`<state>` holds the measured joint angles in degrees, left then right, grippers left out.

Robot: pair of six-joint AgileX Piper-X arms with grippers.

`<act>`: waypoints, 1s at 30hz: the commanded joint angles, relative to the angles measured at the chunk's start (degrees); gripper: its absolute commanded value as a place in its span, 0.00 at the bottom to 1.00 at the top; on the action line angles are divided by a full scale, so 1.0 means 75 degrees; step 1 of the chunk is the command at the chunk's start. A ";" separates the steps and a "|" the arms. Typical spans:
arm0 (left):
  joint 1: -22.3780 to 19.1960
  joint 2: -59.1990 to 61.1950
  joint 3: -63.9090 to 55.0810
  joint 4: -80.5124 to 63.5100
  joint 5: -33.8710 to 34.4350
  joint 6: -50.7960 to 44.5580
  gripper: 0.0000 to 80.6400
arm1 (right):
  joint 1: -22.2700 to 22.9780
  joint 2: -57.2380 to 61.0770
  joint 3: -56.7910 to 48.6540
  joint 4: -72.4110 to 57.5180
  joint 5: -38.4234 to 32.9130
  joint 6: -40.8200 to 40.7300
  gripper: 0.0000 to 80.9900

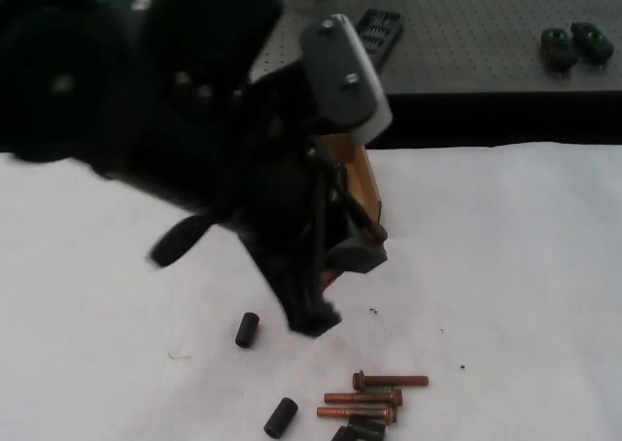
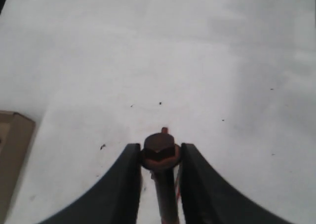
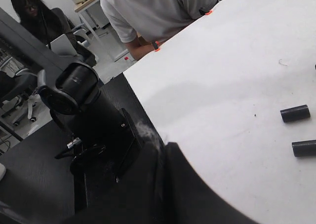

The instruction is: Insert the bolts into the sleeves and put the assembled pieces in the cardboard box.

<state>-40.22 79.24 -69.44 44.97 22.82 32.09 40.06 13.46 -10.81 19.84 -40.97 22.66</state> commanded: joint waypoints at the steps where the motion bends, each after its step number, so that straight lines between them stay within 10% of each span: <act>1: 0.0001 -0.1042 0.0773 -0.0472 0.0685 -0.0010 0.01 | 0.0016 -0.0078 -0.0023 -0.0064 0.0079 0.0064 0.07; 17: 0.0001 -0.4451 0.4157 -0.3877 0.1046 -0.2279 0.01 | 0.0016 -0.0078 -0.0023 0.0363 0.1468 0.0013 0.07; 30: 0.0001 -0.5280 0.7190 -0.8284 -0.1259 -0.5346 0.01 | 0.0016 0.0858 0.0359 -0.0304 0.2353 0.0097 0.06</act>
<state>-40.22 40.24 -22.69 -2.26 17.45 0.00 40.06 20.41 -7.95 19.22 -25.11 22.04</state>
